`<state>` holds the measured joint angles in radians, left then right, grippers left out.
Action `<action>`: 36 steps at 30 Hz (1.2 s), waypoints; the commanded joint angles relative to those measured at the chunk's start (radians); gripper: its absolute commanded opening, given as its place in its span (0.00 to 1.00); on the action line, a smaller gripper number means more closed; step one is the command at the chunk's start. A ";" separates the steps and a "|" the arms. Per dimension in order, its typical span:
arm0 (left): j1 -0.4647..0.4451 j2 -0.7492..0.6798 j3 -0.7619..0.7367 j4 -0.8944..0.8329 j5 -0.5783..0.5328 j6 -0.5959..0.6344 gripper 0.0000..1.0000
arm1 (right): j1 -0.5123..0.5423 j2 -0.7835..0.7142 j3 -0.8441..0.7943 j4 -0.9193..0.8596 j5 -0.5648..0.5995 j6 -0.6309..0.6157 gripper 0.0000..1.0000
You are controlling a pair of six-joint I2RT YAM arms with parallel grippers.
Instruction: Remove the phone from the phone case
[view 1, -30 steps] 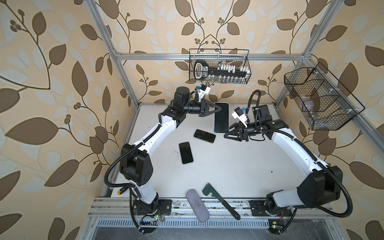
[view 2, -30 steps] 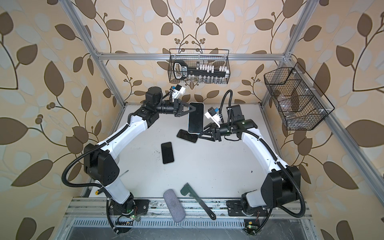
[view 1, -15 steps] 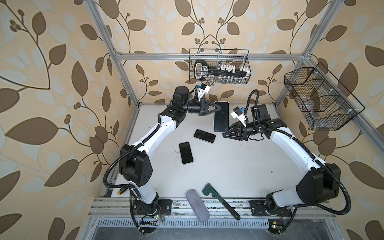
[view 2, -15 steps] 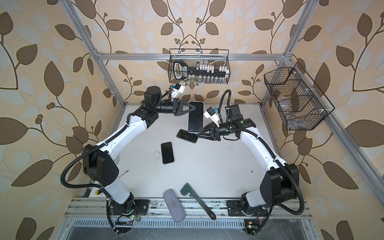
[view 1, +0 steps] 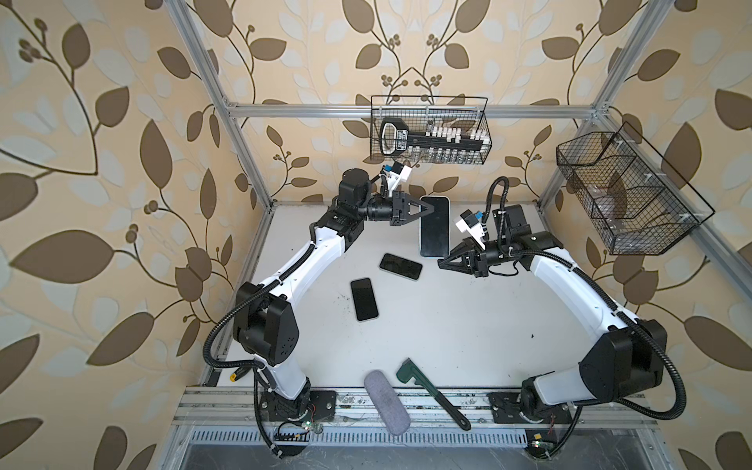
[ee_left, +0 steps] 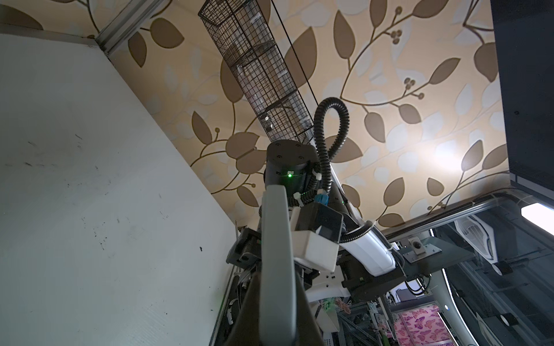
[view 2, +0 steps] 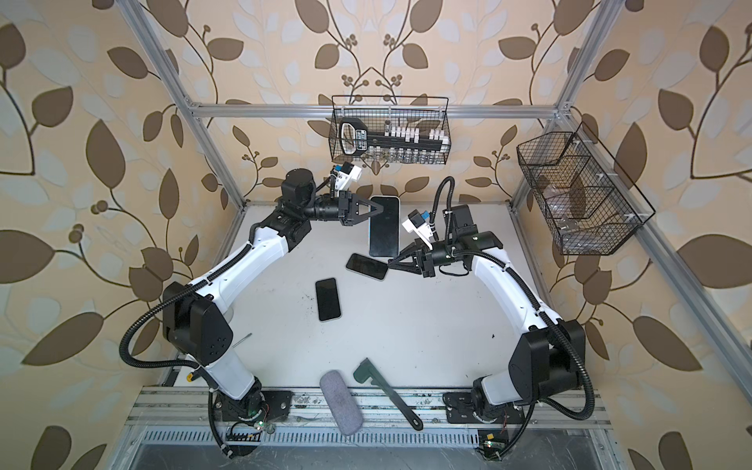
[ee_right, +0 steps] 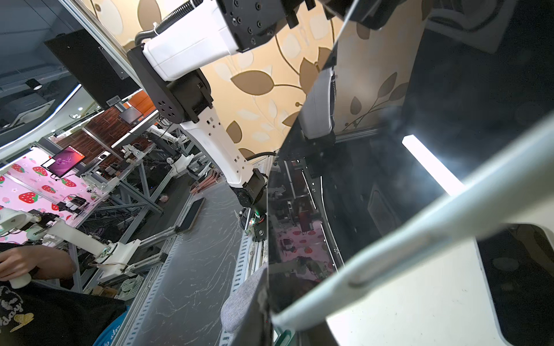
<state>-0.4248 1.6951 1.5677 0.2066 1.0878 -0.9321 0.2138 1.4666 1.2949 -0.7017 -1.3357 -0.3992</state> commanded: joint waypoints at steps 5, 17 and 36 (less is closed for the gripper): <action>-0.014 -0.105 -0.013 0.155 -0.005 -0.119 0.00 | -0.013 0.026 0.003 -0.054 -0.006 -0.110 0.13; 0.011 -0.109 -0.048 0.068 -0.163 -0.077 0.00 | -0.044 -0.022 -0.022 -0.048 -0.054 -0.041 0.51; 0.043 -0.213 -0.340 0.323 -0.582 -0.315 0.00 | -0.067 -0.258 -0.397 0.850 0.547 0.971 0.93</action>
<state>-0.3885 1.5116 1.2060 0.3454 0.4828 -1.1675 0.1421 1.2186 0.9104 0.0593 -0.8608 0.4854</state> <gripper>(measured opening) 0.112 0.911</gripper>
